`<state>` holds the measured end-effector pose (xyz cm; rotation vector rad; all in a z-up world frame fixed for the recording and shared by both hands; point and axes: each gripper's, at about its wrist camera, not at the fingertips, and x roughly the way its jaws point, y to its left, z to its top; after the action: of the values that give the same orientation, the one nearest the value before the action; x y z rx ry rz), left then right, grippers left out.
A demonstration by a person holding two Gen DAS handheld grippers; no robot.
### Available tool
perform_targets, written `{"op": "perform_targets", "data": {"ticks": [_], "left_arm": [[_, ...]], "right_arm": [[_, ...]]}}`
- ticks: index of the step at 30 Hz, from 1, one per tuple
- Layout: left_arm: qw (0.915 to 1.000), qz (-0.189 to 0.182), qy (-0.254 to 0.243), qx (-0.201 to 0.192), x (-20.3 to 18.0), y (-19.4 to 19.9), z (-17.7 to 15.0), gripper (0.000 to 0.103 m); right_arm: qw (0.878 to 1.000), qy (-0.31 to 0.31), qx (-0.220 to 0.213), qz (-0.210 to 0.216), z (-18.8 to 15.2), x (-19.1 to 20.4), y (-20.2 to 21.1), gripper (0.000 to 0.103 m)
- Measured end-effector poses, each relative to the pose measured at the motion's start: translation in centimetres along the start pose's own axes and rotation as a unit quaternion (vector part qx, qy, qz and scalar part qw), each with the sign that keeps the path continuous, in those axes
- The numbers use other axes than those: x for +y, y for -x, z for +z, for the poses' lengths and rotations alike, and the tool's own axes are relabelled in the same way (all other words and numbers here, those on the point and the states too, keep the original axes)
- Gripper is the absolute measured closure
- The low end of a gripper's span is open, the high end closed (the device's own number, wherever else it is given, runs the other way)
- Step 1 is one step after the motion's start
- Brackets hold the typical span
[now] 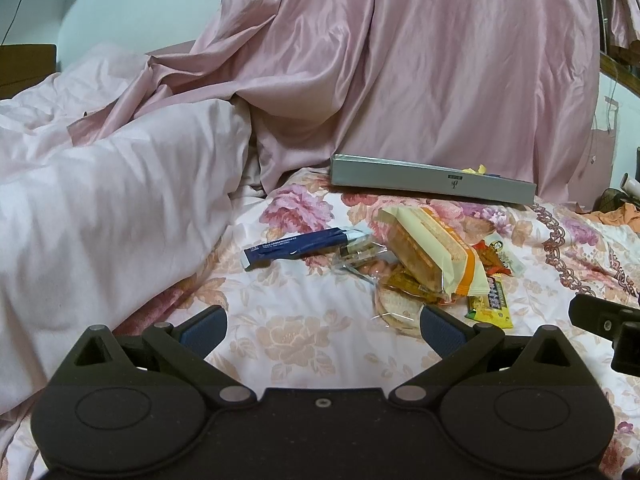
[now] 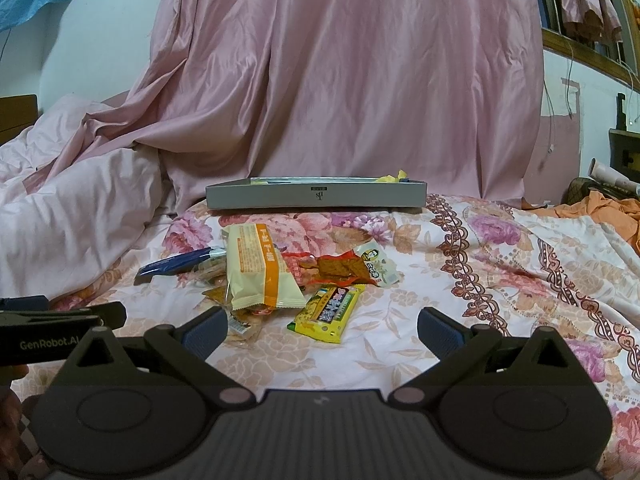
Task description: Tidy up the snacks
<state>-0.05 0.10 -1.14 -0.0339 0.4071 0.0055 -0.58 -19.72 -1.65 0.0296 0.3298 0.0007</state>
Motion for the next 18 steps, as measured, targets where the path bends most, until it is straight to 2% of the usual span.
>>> {"op": "perform_targets", "data": {"ticks": [6,11,18], "left_arm": [[0.9995,0.015,0.0,0.027,0.0,-0.1,-0.7,0.001],[0.9984,0.022,0.006,0.052,-0.3,-0.5,0.9,0.001],[0.9982,0.013,0.007,0.059,-1.6,-2.0,3.6,0.001]], "right_arm": [[1.0,0.001,0.017,-0.012,0.0,0.1,-0.2,0.0],[0.999,0.03,0.035,-0.011,0.7,0.0,-0.8,0.0],[0.993,0.12,-0.005,-0.005,2.7,-1.2,-2.7,0.0]]}}
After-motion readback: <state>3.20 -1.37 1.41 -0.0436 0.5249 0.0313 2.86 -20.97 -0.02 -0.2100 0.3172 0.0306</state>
